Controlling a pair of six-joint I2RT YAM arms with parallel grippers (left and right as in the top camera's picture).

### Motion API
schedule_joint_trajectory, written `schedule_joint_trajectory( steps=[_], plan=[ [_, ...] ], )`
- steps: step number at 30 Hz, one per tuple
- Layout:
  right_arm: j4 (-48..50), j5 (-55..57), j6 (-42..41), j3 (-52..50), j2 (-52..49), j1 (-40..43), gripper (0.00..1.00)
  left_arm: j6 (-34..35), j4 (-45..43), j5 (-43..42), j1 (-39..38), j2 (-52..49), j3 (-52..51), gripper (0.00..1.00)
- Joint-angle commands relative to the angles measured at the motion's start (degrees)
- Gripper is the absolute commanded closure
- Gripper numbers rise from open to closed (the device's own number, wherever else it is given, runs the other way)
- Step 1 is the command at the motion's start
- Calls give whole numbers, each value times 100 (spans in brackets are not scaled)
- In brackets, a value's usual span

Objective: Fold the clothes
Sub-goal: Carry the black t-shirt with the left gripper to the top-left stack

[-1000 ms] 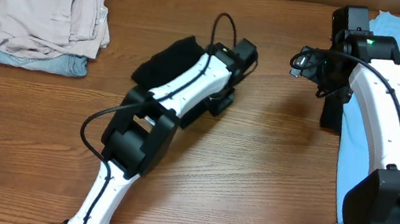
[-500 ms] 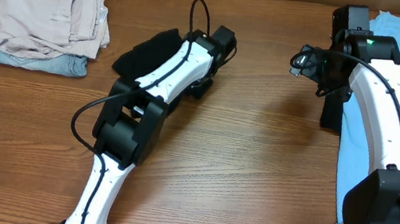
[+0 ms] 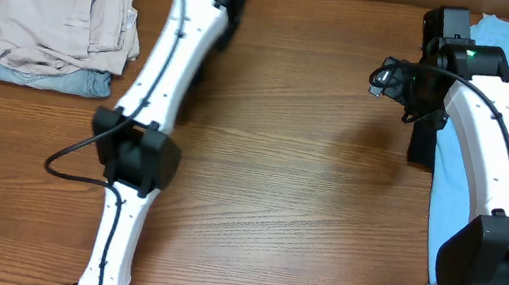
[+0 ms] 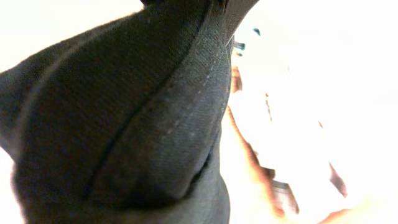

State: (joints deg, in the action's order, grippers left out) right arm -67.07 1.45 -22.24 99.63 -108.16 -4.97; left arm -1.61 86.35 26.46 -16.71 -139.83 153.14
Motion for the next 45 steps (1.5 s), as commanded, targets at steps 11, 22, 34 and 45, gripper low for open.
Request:
schedule_joint_trajectory(
  steps=[11, 22, 34, 45],
  plan=[
    [44, -26, 20, 76, 90, 17, 4, -308, 17, 258, 1694, 120, 1462, 96],
    [33, -26, 20, 76, 90, 17, 4, -1093, -345, -251, 2848, 120, 1576, 96],
    [20, -26, 17, 76, 90, 17, 4, -1663, -1222, -962, 3746, 118, 1486, 96],
    [-4, -26, 20, 76, 90, 17, 4, -1659, -1198, -1207, 3888, -122, 1458, 96]
  ],
)
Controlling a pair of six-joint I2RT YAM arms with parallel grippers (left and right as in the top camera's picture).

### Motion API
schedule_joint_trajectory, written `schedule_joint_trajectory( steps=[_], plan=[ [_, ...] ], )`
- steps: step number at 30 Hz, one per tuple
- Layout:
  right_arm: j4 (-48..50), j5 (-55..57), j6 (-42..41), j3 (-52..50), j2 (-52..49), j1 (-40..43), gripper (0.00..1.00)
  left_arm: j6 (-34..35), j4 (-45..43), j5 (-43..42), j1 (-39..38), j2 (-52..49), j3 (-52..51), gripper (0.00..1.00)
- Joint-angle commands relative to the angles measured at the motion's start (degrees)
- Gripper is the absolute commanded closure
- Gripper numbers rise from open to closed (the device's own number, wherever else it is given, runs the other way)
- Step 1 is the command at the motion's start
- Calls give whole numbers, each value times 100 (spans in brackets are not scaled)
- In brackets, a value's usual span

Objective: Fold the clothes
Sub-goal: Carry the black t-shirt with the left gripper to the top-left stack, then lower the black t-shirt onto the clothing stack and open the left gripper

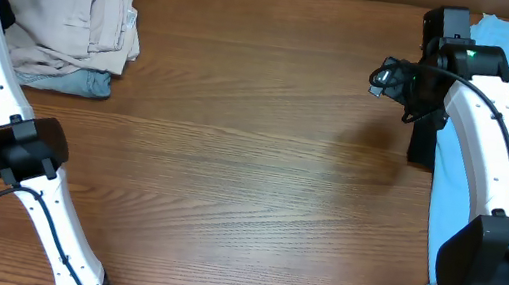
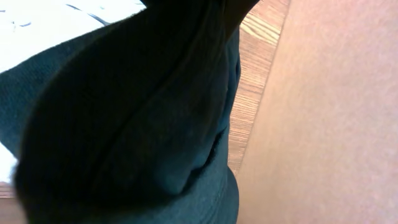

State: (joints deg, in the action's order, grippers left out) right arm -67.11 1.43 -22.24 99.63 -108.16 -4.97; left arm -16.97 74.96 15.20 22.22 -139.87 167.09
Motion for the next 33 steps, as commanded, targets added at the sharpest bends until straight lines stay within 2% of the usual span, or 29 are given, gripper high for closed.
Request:
schedule_joint_trajectory(
  steps=[1, 11, 18, 23, 28, 30, 31, 33],
  plan=[
    [-11, -22, 20, 76, 90, 17, 3, -96, -26, -83, 0, -166, 63, 96],
    [-39, -22, 17, 76, 90, 17, 4, 205, 7, -50, -13, -671, 61, 96],
    [-20, -22, 17, 76, 90, 17, 4, 260, 7, -1167, -164, -704, 55, 96],
    [-22, -22, 17, 76, 90, 17, 4, 629, 7, -1770, -295, -704, 15, 96],
    [-22, -22, 17, 76, 90, 17, 4, 739, -118, -2317, -437, -704, -111, 87],
    [-22, -22, 17, 76, 90, 17, 4, 739, -199, -2415, -518, -704, -219, 75],
    [-22, -22, 17, 76, 90, 17, 4, 737, -223, -2409, -551, -704, -264, 58],
    [-22, -24, 17, 76, 90, 17, 4, 734, -264, -2400, -619, -704, -374, 9]
  ],
)
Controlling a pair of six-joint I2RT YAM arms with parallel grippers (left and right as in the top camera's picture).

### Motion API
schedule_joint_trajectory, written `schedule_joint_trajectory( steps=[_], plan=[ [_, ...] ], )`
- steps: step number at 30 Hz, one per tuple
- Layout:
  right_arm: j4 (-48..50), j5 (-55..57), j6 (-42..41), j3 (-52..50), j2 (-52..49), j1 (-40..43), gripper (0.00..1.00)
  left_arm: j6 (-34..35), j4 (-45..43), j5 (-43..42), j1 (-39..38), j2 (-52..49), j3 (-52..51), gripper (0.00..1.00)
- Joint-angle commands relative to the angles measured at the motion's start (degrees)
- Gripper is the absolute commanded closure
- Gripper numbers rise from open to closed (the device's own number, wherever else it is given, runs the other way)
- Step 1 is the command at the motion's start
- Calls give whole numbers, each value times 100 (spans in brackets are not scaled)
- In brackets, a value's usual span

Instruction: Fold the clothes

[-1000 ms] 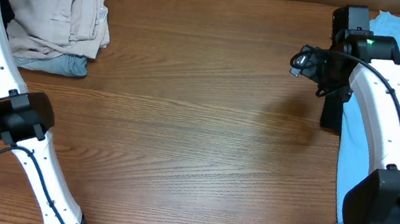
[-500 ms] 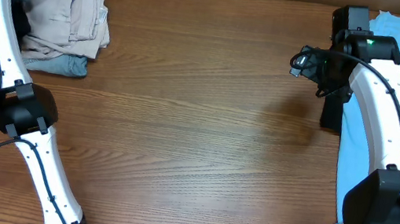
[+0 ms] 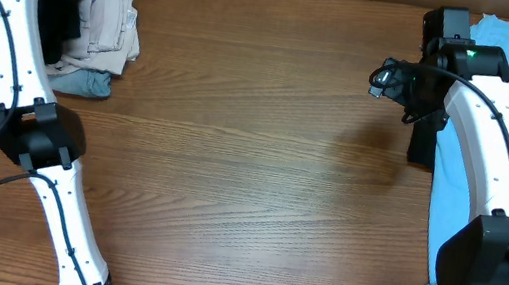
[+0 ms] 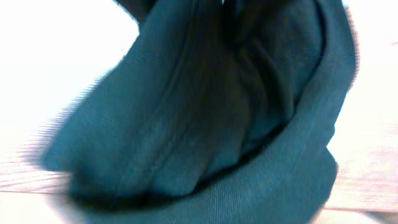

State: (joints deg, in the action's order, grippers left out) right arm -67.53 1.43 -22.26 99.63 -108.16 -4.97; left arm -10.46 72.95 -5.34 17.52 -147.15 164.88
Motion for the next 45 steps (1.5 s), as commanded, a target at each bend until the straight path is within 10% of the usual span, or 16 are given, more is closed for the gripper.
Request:
schedule_joint_trajectory(
  steps=[1, 25, 45],
  plan=[
    [20, -24, 20, 76, 90, 17, 4, 85, -83, -308, -179, 24, -210, 0],
    [-1169, 24, 446, 1954, 289, 11, 5, 153, 1115, -321, -192, 1491, 297, 0],
    [-2518, -22, 450, 2811, 3132, 13, 0, 151, 1235, -321, -190, 1526, 286, 0]
  ],
)
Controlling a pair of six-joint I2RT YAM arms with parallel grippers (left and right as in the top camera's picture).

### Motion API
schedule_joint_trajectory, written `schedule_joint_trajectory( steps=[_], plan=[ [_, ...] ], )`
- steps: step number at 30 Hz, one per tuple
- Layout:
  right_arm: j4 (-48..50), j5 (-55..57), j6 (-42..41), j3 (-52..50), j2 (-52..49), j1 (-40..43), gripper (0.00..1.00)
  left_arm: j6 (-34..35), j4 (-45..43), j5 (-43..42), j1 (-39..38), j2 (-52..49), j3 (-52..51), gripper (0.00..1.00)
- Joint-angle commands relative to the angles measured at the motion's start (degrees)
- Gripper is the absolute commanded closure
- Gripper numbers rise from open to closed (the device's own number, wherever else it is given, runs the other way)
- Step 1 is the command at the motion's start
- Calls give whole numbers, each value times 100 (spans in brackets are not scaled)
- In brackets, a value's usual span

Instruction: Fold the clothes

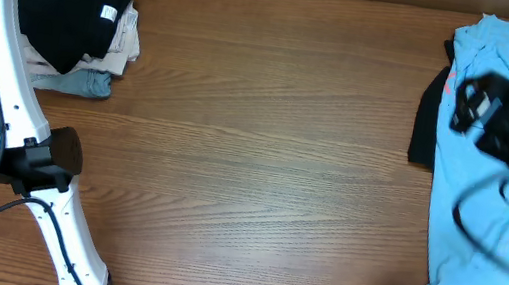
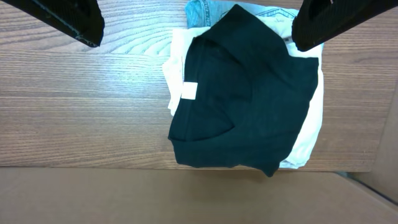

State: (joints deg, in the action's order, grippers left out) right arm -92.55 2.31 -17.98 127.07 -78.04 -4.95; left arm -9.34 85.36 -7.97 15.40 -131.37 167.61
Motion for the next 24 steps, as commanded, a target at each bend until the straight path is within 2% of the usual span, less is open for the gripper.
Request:
schedule_joint_trajectory(
  steps=[1, 14, 19, 24],
  plan=[
    [-42, -109, 22, 68, 197, 11, 0, 39, -9, -59, 22, -52, 13, 0],
    [-240, 260, 175, 35, 262, 11, 0, 39, -9, -59, 22, -52, 13, 0],
    [645, 280, 199, -586, 256, 11, 0, 39, -9, -59, 22, -52, 13, 0],
    [2225, 157, 323, -2234, 822, 11, 0, 39, -9, -59, 22, -52, 13, 0]
  ],
)
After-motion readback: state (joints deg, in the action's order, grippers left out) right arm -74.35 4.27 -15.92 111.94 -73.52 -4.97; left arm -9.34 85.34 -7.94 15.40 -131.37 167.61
